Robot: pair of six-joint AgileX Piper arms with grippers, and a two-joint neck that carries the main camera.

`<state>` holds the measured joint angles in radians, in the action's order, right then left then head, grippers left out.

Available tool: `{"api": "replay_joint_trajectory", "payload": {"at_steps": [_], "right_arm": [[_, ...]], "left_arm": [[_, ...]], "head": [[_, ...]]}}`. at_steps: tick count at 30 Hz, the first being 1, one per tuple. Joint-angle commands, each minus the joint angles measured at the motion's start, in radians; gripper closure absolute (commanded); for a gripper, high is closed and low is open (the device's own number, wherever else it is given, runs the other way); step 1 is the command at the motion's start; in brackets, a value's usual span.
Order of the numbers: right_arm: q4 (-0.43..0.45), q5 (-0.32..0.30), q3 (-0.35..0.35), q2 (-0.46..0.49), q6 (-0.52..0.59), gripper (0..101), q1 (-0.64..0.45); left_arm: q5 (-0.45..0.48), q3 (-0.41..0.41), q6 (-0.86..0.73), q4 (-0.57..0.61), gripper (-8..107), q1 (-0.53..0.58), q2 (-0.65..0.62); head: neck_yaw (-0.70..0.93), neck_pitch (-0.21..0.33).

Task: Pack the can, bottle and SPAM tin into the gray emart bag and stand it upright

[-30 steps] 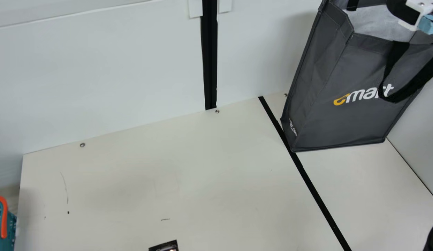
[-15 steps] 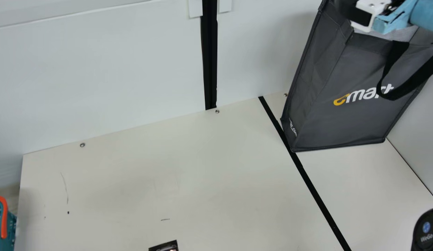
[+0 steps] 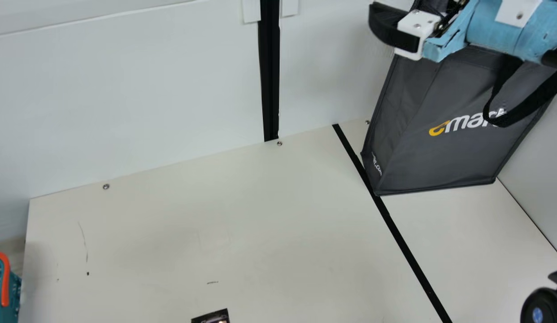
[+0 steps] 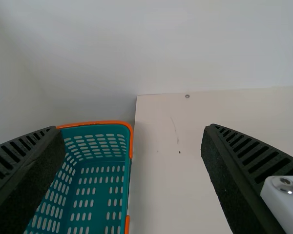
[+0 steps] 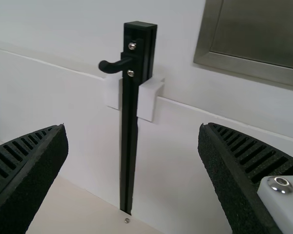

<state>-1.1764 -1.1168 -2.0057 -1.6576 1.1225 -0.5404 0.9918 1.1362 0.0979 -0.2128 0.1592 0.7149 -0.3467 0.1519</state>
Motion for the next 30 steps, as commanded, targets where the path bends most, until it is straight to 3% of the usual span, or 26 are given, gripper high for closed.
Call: {"api": "replay_joint_trajectory", "payload": {"at_steps": [1,7,14,23,30], "right_arm": [[0.015,0.025,0.054,0.034,-0.007,6,0.029],[0.071,0.122,0.204,0.133,-0.043,6,0.128],[0.184,0.289,0.382,0.251,-0.149,6,0.261],[0.458,0.508,0.576,0.381,-0.403,6,0.402],[0.688,0.562,0.683,0.472,-0.605,6,0.471]], "left_arm": [[0.0,0.0,0.0,0.0,9,0.0,0.0],[0.0,0.0,0.0,0.0,9,0.0,0.0],[0.0,0.0,0.0,0.0,9,0.0,0.0],[0.0,0.0,0.0,0.0,9,0.0,0.0],[0.0,0.0,0.0,0.0,9,0.0,0.0]], "head": [[-0.002,0.023],[-0.002,0.023],[-0.002,0.023],[-0.002,0.023],[-0.002,0.023]]}}
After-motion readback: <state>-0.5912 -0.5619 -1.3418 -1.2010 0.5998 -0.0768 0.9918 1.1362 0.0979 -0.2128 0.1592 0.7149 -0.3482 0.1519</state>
